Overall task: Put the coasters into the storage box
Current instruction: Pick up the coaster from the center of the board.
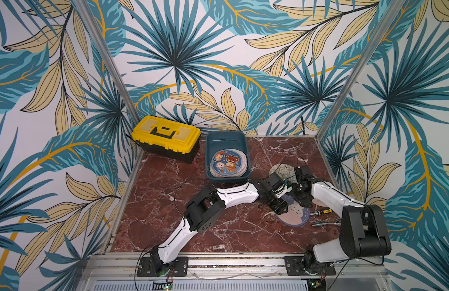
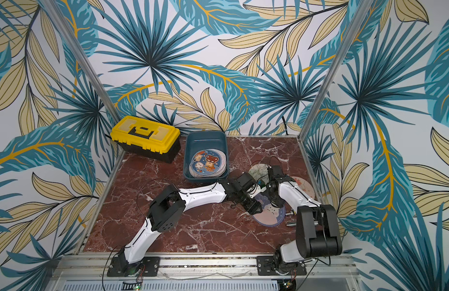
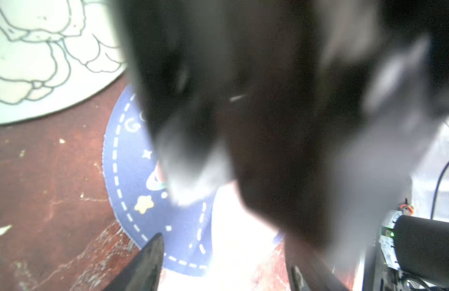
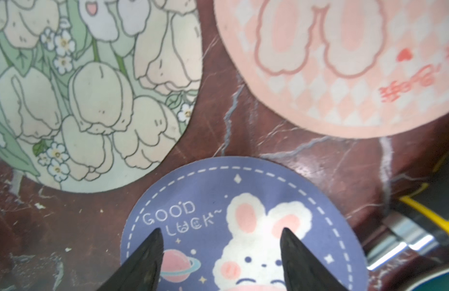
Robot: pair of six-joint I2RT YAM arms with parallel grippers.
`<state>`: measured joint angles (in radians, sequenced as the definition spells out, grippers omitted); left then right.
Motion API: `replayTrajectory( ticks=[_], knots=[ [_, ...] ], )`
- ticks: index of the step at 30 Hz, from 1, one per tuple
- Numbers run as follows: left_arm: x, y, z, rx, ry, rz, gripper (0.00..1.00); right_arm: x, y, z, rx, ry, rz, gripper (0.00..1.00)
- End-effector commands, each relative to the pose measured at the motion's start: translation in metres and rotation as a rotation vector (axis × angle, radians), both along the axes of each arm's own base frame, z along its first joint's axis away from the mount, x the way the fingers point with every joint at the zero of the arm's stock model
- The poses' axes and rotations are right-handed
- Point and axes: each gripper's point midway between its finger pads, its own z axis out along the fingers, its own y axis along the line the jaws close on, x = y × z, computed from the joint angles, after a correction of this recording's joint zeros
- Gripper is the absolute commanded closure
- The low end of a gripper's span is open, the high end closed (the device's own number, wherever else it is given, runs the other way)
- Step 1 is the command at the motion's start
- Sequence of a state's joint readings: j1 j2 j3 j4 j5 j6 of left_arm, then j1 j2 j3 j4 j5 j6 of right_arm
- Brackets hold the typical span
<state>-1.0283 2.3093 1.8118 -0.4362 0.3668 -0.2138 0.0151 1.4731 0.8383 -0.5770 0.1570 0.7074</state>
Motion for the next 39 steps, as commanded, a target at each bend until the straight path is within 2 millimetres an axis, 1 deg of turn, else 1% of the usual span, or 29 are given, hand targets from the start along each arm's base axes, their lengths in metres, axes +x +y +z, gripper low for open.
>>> replayTrajectory(
  ticks=[1, 5, 11, 19, 23, 26, 28, 31, 32, 36, 39],
  knots=[
    [-0.013, 0.021, -0.038, 0.142, 0.056, 0.019, 0.22, 0.008, -0.008, 0.018, 0.000, -0.052, -0.008, 0.27],
    [-0.010, 0.025, -0.039, 0.152, 0.056, 0.034, 0.21, 0.006, -0.017, 0.006, 0.020, -0.029, -0.037, 0.27],
    [-0.003, 0.032, -0.042, 0.180, 0.053, 0.073, 0.20, 0.005, -0.018, -0.011, 0.042, 0.011, -0.043, 0.27],
    [-0.001, 0.036, -0.047, 0.216, 0.065, 0.099, 0.19, 0.010, -0.008, -0.034, 0.116, 0.042, -0.033, 0.27],
    [0.004, 0.037, -0.046, 0.228, 0.045, 0.119, 0.19, 0.010, -0.003, -0.040, 0.145, 0.047, -0.027, 0.27],
    [0.004, 0.036, -0.046, 0.223, 0.052, 0.113, 0.18, 0.010, 0.001, -0.043, 0.167, 0.040, -0.024, 0.27],
    [-0.001, 0.031, -0.048, 0.210, 0.077, 0.092, 0.18, 0.011, 0.004, -0.043, 0.182, 0.033, -0.024, 0.27],
    [-0.007, 0.025, -0.042, 0.185, 0.096, 0.058, 0.18, 0.012, 0.009, -0.044, 0.212, 0.029, -0.019, 0.27],
    [-0.011, 0.026, -0.057, 0.203, 0.119, 0.046, 0.18, 0.012, 0.010, -0.044, 0.221, 0.025, -0.018, 0.27],
    [-0.020, 0.021, -0.056, 0.178, 0.153, -0.001, 0.18, 0.015, 0.017, -0.042, 0.263, 0.007, -0.010, 0.30],
    [-0.025, 0.017, -0.056, 0.168, 0.161, -0.025, 0.18, 0.015, 0.019, -0.041, 0.272, 0.002, -0.008, 0.30]
  ],
)
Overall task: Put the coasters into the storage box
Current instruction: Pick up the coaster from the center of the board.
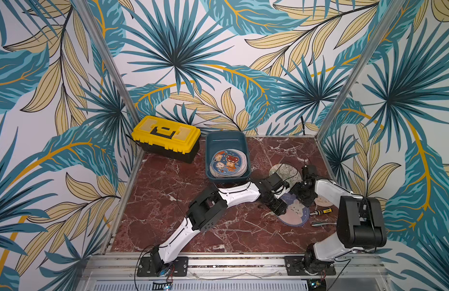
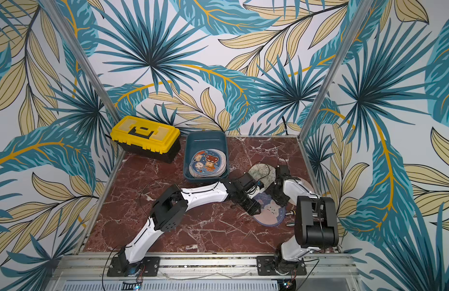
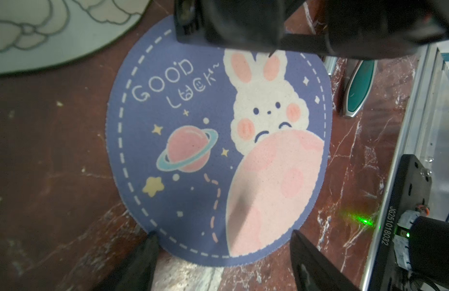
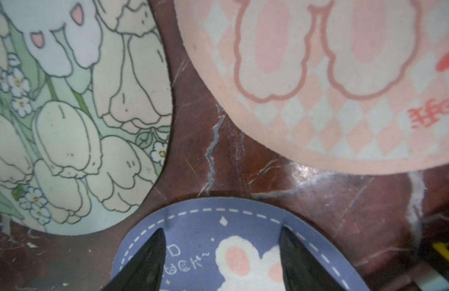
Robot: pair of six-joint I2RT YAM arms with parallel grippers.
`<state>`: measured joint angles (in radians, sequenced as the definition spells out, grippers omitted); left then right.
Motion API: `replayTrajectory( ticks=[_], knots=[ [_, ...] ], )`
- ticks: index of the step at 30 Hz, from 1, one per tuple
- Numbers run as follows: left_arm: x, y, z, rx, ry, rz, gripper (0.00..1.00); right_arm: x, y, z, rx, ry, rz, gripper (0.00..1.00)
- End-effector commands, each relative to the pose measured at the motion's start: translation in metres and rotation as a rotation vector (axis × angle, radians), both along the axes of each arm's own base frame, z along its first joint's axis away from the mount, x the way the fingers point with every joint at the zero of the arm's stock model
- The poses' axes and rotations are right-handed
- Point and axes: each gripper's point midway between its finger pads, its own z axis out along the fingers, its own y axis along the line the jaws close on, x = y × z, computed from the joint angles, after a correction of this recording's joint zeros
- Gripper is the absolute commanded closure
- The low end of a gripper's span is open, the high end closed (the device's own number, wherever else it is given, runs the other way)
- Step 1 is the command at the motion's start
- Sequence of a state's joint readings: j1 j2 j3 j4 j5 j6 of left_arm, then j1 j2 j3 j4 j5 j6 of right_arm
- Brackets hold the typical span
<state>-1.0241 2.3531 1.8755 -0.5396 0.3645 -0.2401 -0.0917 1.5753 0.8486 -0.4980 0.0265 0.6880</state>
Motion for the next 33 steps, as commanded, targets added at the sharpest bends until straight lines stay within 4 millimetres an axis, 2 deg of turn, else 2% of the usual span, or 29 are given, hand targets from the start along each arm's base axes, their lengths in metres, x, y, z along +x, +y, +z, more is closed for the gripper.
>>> replayTrajectory(
  ticks=[1, 8, 14, 24, 33],
  knots=[
    [-0.025, 0.010, -0.041, 0.087, 0.111, -0.054, 0.18, 0.003, 0.030, -0.018, 0.155, -0.017, 0.043, 0.30],
    [-0.034, 0.001, -0.040, 0.057, 0.138, -0.098, 0.18, 0.004, 0.033, -0.015, 0.169, -0.033, 0.048, 0.31],
    [-0.030, 0.000, -0.043, 0.070, 0.114, -0.084, 0.19, 0.005, 0.035, -0.015, 0.182, -0.041, 0.053, 0.32],
    [-0.027, -0.010, -0.041, 0.053, 0.097, -0.090, 0.35, 0.006, 0.039, -0.010, 0.203, -0.062, 0.057, 0.32],
    [-0.029, -0.015, -0.038, 0.036, 0.098, -0.105, 0.58, 0.006, 0.043, -0.010, 0.227, -0.074, 0.061, 0.34]
  ],
)
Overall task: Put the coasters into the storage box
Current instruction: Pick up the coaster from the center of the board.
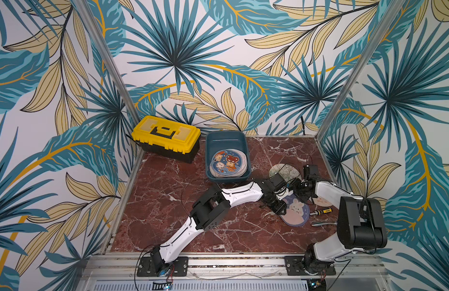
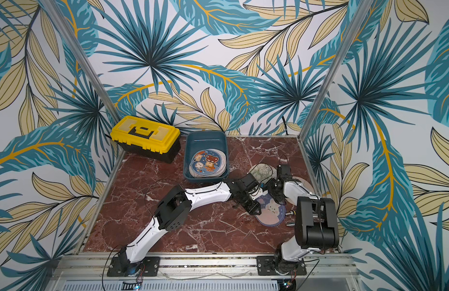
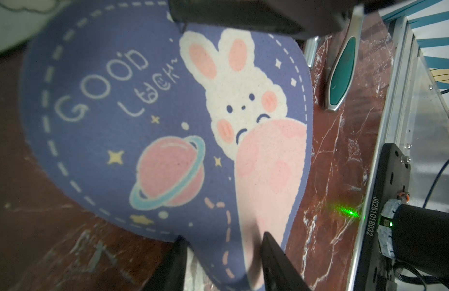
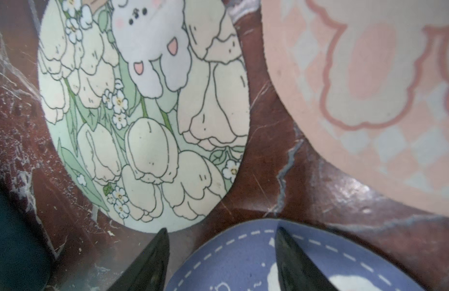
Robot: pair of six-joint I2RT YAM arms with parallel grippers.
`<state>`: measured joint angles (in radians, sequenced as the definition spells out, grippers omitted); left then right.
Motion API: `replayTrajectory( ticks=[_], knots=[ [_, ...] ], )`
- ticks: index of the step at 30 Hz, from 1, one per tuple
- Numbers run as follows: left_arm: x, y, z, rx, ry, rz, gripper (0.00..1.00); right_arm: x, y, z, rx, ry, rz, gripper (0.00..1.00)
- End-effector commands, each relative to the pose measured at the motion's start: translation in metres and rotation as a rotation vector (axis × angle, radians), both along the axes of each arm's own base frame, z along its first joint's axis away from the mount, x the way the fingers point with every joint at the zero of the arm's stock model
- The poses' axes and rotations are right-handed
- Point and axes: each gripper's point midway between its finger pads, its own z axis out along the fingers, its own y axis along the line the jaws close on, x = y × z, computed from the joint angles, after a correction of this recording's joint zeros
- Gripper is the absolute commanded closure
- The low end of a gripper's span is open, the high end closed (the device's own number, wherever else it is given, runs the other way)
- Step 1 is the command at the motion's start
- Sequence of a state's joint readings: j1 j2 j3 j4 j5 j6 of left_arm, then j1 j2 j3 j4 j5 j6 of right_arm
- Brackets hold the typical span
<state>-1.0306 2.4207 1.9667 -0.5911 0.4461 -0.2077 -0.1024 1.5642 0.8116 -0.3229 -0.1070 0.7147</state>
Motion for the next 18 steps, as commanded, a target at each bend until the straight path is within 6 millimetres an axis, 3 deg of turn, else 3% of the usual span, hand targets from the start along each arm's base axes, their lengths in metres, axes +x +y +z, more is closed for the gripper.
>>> replayTrajectory(
  ticks=[1, 12, 18],
  knots=[
    [-0.0168, -0.0027, -0.0316, 0.050, 0.042, -0.033, 0.61, -0.0237, 0.0268, -0.0165, 0.103, 0.080, 0.064, 0.34],
    [-0.0193, -0.0045, -0.0282, 0.038, 0.047, -0.048, 1.00, -0.0234, 0.0254, -0.0143, 0.092, 0.076, 0.066, 0.34],
    [-0.0154, -0.0001, -0.0265, 0.054, 0.018, -0.032, 1.00, -0.0230, 0.0258, -0.0082, 0.089, 0.060, 0.079, 0.34]
  ],
)
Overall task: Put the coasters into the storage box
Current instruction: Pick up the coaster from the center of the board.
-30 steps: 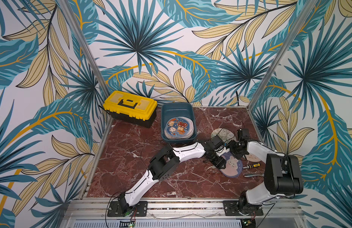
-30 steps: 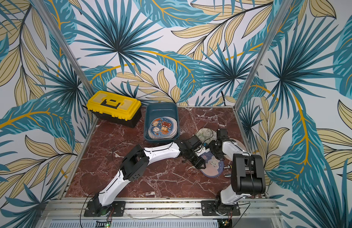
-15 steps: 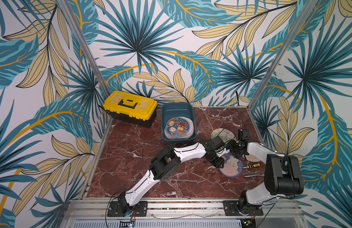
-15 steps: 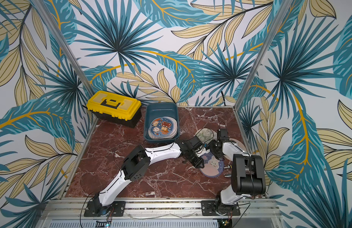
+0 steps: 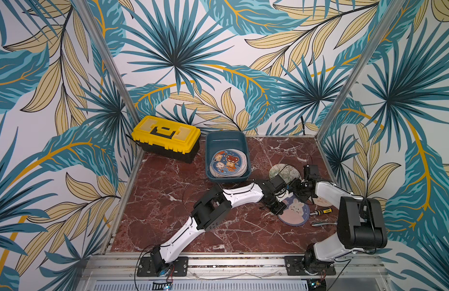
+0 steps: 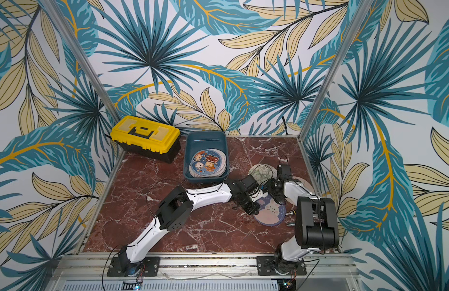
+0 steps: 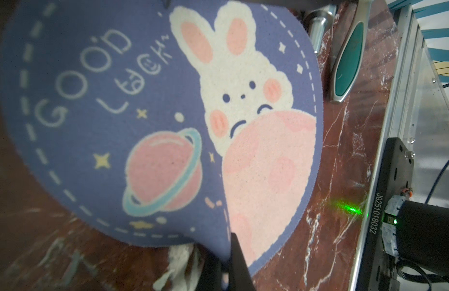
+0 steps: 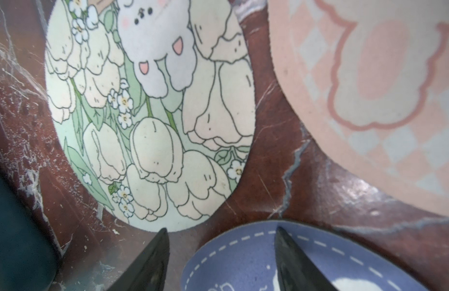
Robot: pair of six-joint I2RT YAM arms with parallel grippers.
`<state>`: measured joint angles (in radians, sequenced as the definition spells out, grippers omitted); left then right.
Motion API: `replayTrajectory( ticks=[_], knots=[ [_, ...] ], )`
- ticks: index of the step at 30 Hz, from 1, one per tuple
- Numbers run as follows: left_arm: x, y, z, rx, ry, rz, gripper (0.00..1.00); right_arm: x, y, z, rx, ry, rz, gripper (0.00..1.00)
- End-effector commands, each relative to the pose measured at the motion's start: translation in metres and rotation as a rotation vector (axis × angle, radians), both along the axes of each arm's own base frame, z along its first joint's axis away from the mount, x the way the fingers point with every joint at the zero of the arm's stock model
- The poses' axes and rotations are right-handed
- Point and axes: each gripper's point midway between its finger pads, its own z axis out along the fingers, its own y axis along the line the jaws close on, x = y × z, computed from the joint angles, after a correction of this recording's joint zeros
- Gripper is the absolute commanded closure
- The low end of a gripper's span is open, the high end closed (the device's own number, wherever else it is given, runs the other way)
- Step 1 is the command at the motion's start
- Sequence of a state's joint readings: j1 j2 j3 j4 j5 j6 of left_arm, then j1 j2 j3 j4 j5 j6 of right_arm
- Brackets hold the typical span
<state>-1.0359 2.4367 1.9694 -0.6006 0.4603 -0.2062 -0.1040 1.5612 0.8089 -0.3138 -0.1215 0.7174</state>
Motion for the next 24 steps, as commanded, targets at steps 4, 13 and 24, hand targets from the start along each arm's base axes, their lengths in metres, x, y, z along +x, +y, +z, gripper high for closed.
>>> replayTrajectory(
  ticks=[4, 13, 24],
  knots=[
    [-0.003, 0.007, -0.014, 0.062, -0.051, -0.002, 1.00, -0.023, 0.025, 0.000, 0.067, 0.049, 0.115, 0.33],
    [0.009, 0.024, 0.017, 0.078, -0.179, 0.026, 1.00, -0.022, 0.012, 0.032, -0.025, 0.019, 0.125, 0.33],
    [0.026, 0.047, 0.063, 0.054, -0.284, 0.064, 1.00, -0.006, 0.004, 0.056, -0.090, 0.022, 0.130, 0.33]
  ],
)
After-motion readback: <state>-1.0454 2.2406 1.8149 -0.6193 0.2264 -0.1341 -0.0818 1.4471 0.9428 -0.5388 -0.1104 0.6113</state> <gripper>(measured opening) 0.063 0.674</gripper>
